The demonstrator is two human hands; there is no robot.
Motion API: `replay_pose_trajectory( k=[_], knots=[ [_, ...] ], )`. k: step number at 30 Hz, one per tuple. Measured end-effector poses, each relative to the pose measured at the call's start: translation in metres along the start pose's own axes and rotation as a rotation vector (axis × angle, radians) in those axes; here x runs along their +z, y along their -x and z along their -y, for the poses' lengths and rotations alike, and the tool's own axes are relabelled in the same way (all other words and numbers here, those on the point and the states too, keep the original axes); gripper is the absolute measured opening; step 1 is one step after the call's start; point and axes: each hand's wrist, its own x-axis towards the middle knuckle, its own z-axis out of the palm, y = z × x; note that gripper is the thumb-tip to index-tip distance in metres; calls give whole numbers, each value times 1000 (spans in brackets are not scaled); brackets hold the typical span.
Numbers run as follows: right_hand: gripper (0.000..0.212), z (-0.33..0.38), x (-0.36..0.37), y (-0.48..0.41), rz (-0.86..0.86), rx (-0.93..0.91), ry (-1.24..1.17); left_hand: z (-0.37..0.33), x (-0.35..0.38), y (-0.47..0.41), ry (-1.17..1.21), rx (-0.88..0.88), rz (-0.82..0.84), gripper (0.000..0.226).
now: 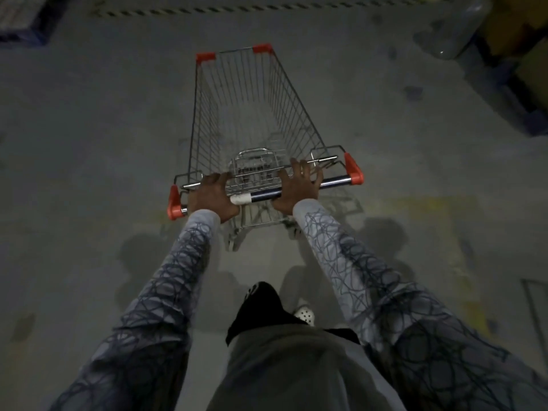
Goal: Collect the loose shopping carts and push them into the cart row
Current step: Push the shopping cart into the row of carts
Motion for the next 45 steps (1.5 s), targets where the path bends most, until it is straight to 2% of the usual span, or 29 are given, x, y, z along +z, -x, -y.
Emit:
replay_pose_trajectory(
  k=[8, 18, 22, 25, 33, 41, 45],
  knots=[
    [99, -66, -54, -185, 18, -153, -2, -66, -18, -174, -55, 15, 17, 80],
    [98, -142, -127, -407, 13, -28, 16, -170, -52, -411, -31, 49, 25, 70],
    [98, -177, -153, -473, 10, 27, 30, -211, -55, -491, 7, 66, 90, 75],
    [97, -212, -172, -531, 37, -6, -16, -243, -55, -550, 7, 76, 110, 81],
    [95, -330, -226, -710, -15, -58, -23, -366, -53, -722, 4, 73, 31, 82],
    [104, -438, -286, -862, 88, -145, -27, -486, -65, -858, -4, 14, 16, 79],
    [105, -481, -311, -930, 84, -156, -29, -534, -70, -921, -11, 3, 11, 79]
  ],
)
